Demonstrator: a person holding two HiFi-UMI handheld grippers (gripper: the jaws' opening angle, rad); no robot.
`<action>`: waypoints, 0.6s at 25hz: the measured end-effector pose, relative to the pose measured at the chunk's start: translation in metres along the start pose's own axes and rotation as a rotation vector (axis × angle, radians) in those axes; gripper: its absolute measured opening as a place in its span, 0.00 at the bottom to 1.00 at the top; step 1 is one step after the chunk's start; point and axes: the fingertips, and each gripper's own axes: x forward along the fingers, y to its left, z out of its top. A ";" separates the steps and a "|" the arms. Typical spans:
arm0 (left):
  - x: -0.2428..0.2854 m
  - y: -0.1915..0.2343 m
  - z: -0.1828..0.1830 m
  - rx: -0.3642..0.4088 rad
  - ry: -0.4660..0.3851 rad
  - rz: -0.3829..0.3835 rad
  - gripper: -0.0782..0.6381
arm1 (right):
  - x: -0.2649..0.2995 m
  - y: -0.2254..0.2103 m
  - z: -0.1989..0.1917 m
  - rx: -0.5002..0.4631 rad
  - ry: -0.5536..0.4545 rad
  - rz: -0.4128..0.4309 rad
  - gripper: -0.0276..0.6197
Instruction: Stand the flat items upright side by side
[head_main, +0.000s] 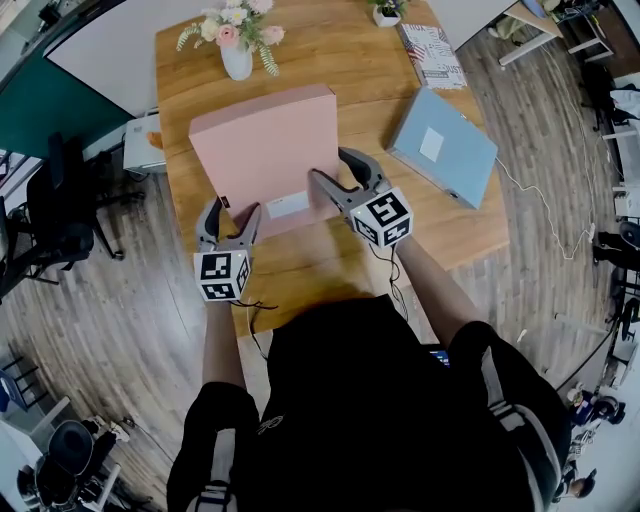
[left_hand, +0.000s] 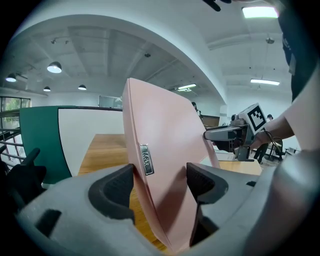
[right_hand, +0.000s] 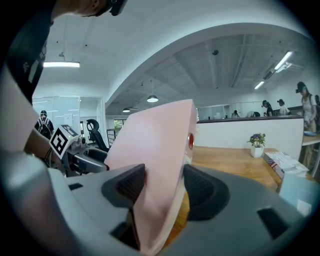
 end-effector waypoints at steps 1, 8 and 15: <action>-0.001 0.000 0.002 0.012 -0.009 0.008 0.58 | 0.000 0.001 0.002 -0.017 -0.008 -0.002 0.41; -0.007 0.001 0.008 0.095 -0.050 0.059 0.58 | -0.005 0.009 0.013 -0.146 -0.066 -0.006 0.42; -0.010 -0.001 0.004 0.130 -0.046 0.081 0.57 | -0.010 0.010 0.008 -0.161 -0.061 -0.020 0.42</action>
